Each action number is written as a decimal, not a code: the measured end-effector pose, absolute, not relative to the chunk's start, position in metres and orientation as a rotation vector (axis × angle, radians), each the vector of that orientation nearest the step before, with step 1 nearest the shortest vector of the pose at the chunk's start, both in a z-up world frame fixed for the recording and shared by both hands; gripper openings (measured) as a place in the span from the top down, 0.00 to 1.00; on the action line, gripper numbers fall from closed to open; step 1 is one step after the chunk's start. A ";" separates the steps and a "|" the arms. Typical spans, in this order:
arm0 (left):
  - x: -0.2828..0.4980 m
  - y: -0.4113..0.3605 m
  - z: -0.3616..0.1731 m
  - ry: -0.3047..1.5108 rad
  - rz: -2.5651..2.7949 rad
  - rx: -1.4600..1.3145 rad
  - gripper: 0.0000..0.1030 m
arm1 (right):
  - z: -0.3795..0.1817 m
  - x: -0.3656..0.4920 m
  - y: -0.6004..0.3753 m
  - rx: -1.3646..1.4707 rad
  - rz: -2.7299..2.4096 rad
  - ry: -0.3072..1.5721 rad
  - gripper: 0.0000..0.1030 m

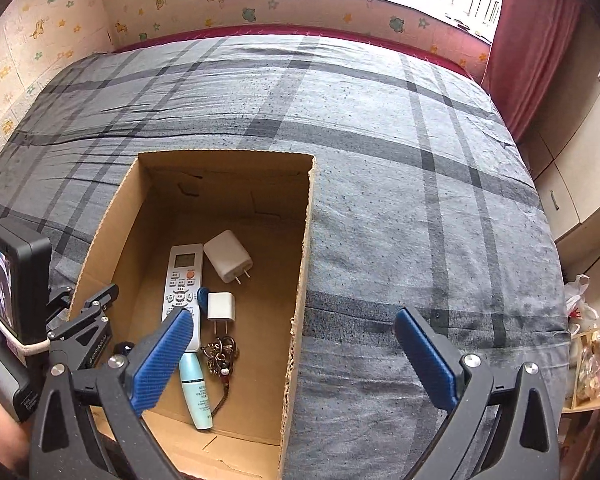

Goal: Organize rigid objects

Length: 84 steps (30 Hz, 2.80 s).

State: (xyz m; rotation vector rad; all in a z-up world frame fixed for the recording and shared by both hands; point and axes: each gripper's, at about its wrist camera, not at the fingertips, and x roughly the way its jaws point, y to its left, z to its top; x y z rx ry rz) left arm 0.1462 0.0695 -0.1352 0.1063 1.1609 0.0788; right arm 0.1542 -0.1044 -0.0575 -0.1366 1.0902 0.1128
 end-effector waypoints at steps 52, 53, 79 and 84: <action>-0.009 -0.008 0.005 0.898 0.013 0.076 0.00 | 0.033 -0.002 -0.150 -0.068 0.071 0.877 0.00; -0.009 -0.009 0.006 0.895 0.013 0.080 0.00 | 0.034 -0.002 -0.149 -0.069 0.072 0.877 0.00; -0.014 -0.012 0.014 0.869 0.006 0.094 0.00 | 0.039 -0.004 -0.146 -0.083 0.077 0.869 0.00; -0.013 -0.013 0.015 0.868 0.004 0.096 0.00 | 0.039 -0.005 -0.145 -0.086 0.083 0.867 0.00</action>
